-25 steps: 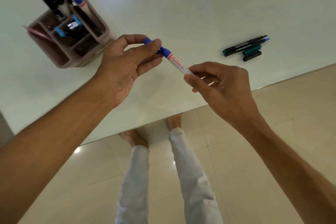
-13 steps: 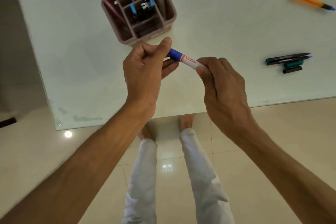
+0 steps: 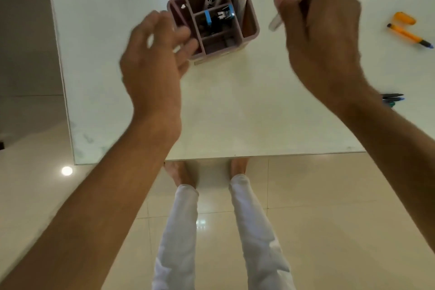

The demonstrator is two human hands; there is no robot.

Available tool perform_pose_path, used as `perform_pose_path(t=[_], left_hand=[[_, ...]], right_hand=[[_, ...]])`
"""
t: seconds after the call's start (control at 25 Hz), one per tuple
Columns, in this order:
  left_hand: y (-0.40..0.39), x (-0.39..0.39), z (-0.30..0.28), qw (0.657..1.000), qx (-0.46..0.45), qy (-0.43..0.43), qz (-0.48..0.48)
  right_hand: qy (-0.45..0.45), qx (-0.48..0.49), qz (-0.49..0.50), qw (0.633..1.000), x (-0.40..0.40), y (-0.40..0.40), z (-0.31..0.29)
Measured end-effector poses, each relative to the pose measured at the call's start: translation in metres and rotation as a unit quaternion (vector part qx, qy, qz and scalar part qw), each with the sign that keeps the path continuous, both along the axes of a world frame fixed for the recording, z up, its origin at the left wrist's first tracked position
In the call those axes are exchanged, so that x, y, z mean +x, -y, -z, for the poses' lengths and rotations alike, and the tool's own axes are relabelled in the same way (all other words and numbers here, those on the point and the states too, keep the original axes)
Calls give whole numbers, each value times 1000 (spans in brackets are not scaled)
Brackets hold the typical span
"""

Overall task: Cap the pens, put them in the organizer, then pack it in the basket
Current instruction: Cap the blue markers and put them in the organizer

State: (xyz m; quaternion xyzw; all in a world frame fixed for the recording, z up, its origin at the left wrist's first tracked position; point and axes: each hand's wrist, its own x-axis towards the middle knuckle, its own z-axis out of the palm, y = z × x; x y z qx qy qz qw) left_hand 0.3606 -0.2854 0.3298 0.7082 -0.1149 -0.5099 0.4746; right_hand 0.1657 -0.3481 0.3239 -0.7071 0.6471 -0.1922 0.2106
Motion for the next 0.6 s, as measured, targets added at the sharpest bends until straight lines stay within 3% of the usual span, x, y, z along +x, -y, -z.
perform_pose_path(t=[0.12,0.44,0.6], left_hand=[[11,19,3,999,30,1,-45],[6,39,15,996,75,24,32],[3,34,11,992,82,25,89]], right_hand=[[61,28,27,997,0,27,2],[10,97,19,995,21,33,35],[4,64,28,998,8,30,21]])
